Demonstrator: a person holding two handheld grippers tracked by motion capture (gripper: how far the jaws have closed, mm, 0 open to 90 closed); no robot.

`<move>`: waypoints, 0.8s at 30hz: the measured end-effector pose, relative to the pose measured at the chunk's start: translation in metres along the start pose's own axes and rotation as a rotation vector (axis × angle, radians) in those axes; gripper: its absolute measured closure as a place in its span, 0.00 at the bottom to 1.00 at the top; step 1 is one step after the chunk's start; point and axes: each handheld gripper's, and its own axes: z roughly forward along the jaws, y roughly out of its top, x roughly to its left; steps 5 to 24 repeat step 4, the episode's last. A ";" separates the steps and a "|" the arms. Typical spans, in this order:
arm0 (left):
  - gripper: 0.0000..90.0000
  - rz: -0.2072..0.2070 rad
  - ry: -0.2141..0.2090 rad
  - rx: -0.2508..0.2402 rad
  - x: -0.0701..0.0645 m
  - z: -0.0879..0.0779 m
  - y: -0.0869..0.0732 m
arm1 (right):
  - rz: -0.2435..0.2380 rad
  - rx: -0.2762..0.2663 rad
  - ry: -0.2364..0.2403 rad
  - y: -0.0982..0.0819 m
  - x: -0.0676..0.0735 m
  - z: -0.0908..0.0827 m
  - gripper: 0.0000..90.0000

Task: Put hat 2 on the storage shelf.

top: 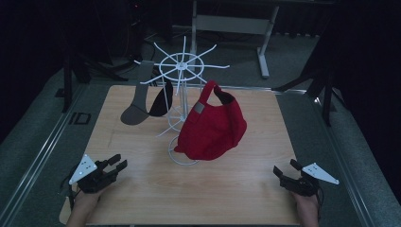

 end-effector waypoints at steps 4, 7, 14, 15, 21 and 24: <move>0.67 -0.008 -0.002 -0.003 0.000 0.000 -0.001 | -0.001 0.001 0.001 0.000 0.000 0.000 0.17; 0.67 -0.008 -0.002 -0.003 0.000 0.000 -0.001 | -0.001 0.001 0.001 0.000 0.000 0.000 0.17; 0.67 -0.008 -0.002 -0.003 0.000 0.000 -0.001 | -0.001 0.001 0.001 0.000 0.000 0.000 0.17; 0.67 -0.008 -0.002 -0.003 0.000 0.000 -0.001 | -0.001 0.001 0.001 0.000 0.000 0.000 0.17; 0.67 -0.008 -0.002 -0.003 0.000 0.000 -0.001 | -0.001 0.001 0.001 0.000 0.000 0.000 0.17; 0.67 -0.008 -0.002 -0.003 0.000 0.000 -0.001 | -0.001 0.001 0.001 0.000 0.000 0.000 0.17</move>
